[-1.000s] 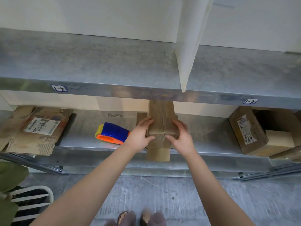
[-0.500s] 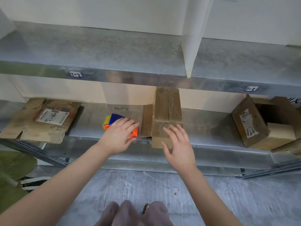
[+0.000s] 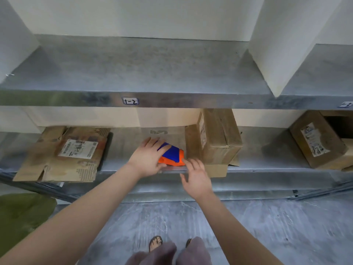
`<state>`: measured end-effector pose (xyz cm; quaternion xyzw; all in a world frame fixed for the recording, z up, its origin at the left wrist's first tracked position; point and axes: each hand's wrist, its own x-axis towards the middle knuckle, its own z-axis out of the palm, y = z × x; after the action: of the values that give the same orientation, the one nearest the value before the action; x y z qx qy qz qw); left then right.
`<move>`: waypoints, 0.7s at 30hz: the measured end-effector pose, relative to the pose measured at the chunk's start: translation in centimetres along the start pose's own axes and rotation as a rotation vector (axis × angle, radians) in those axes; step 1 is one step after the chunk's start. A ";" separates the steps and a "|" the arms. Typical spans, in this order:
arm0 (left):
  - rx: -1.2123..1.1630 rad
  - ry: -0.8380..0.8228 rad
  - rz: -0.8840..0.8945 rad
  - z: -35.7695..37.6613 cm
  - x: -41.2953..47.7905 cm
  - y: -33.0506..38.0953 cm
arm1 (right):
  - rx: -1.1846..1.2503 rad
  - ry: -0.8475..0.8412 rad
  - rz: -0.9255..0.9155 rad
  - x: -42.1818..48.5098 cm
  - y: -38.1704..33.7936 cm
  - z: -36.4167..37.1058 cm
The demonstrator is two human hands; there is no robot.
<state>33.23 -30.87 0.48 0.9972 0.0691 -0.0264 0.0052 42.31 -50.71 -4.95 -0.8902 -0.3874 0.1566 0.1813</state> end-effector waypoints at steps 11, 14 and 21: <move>-0.310 -0.318 0.045 1.4 5.1 -3.2 | 0.058 0.051 0.157 1.6 0.1 2.1; -0.335 -0.318 0.048 1.6 4.9 -3.4 | 0.081 0.057 0.171 1.9 0.4 2.0; -0.402 -0.256 0.023 2.4 3.8 -3.9 | 0.046 0.039 0.150 2.0 0.6 2.0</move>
<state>36.29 -26.54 -2.11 0.9654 0.0601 -0.1382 0.2126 43.09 -49.17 -7.28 -0.9152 -0.3123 0.1612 0.1971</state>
